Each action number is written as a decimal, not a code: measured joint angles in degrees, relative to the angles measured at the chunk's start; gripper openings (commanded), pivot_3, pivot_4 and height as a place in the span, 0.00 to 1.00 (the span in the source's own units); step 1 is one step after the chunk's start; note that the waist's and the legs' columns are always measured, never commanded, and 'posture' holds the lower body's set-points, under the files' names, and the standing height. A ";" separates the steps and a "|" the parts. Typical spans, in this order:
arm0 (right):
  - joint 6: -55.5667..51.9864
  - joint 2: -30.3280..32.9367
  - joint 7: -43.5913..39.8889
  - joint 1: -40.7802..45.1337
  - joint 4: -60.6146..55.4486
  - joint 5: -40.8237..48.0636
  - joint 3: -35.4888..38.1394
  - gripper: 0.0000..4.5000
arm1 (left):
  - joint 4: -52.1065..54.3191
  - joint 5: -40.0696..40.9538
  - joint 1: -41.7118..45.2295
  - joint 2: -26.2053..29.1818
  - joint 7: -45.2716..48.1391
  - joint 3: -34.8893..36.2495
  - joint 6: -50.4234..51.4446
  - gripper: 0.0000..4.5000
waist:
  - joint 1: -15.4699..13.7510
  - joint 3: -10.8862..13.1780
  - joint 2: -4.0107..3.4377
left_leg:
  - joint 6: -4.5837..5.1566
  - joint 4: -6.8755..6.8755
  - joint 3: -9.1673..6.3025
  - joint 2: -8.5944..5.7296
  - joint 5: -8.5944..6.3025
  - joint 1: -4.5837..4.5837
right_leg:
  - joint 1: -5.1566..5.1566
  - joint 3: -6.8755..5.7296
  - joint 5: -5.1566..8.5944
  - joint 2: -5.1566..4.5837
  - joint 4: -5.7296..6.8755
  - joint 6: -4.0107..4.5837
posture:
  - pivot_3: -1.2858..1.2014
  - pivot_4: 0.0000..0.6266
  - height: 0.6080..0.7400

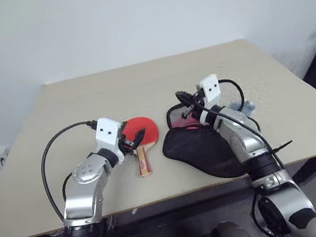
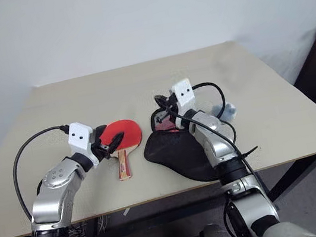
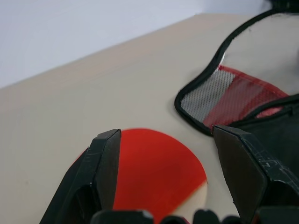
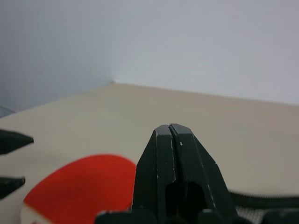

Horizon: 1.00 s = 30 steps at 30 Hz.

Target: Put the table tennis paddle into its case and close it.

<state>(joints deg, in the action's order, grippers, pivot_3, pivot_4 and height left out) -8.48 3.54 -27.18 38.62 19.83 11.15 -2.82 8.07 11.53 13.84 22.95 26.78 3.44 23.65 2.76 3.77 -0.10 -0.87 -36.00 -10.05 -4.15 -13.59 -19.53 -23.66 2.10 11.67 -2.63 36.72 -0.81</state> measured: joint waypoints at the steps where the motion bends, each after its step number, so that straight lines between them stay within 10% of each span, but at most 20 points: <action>1: 0.29 0.02 0.07 0.15 0.66 0.00 0.32 0.00 | -0.59 -0.10 0.08 0.00 -0.01 0.00 -0.33 0.73 | 0.00 0.00 0.00 | 0.00 0.00 0.00 0.00 0.00 -0.01 | 0.00 0.00 0.00 0.00 0.00 0.00 | 0.52 0.00 1.00; 30: 5.03 6.95 -10.48 2.96 10.96 -2.12 -0.01 0.00 | 8.47 -1.33 -8.60 -2.73 -7.88 0.00 6.36 0.73 | 0.00 0.01 0.02 | 0.07 -0.02 0.05 -0.01 -0.03 -0.02 | 0.02 0.04 0.00 -0.04 -0.02 -0.01 | 0.52 0.00 1.00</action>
<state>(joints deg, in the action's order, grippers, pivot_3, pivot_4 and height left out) -3.45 10.49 -37.67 41.58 30.80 9.03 -2.83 16.54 10.20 5.23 20.22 18.90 3.44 30.01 2.76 3.78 -0.08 -0.80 -36.02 -10.01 -4.16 -13.62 -19.55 -23.64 2.14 11.67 -2.67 36.70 -0.82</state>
